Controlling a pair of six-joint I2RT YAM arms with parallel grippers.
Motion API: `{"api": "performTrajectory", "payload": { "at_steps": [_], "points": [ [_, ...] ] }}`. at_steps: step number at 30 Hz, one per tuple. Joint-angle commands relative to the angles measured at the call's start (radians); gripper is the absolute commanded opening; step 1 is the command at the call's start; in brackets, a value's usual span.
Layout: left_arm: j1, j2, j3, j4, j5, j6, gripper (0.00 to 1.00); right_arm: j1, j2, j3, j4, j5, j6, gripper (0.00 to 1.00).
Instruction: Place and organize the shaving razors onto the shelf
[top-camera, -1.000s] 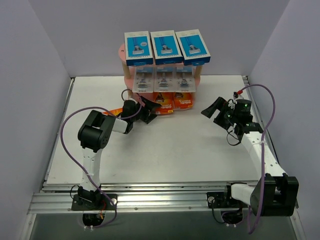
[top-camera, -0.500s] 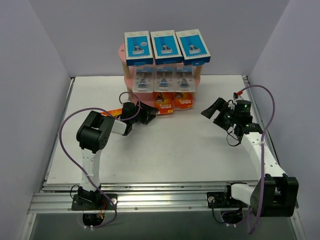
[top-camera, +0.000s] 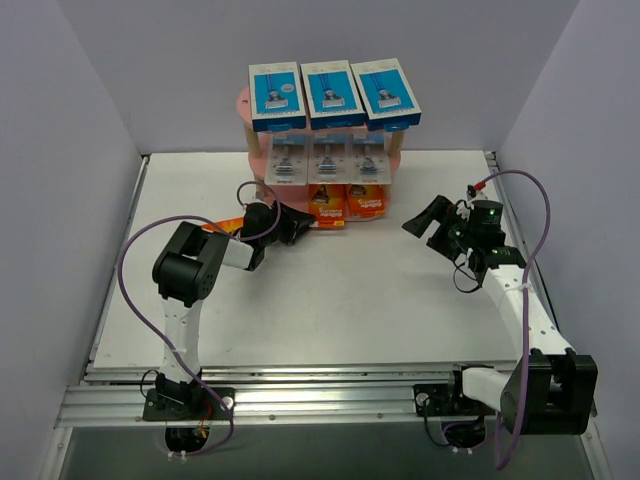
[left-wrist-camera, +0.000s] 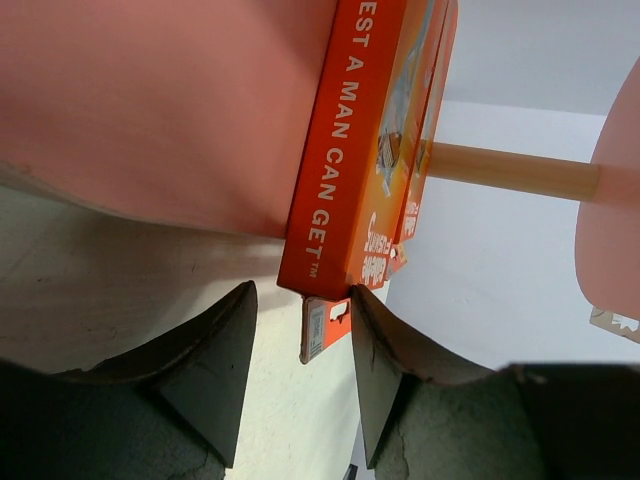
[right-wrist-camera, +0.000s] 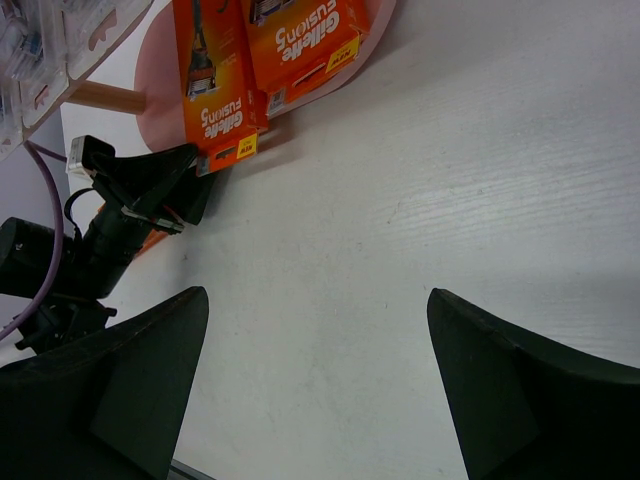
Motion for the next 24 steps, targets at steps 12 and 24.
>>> {"api": "performTrajectory", "payload": {
  "at_steps": [12,24],
  "points": [
    [-0.003,0.021,0.103,-0.035,-0.011,0.043,0.49,-0.005,-0.028,0.001,0.017,-0.012,0.000,0.86],
    [-0.014,0.053,0.149,-0.049,-0.006,0.044,0.46,-0.005,-0.028,-0.004,0.015,-0.013,0.003,0.84]
  ]
}}
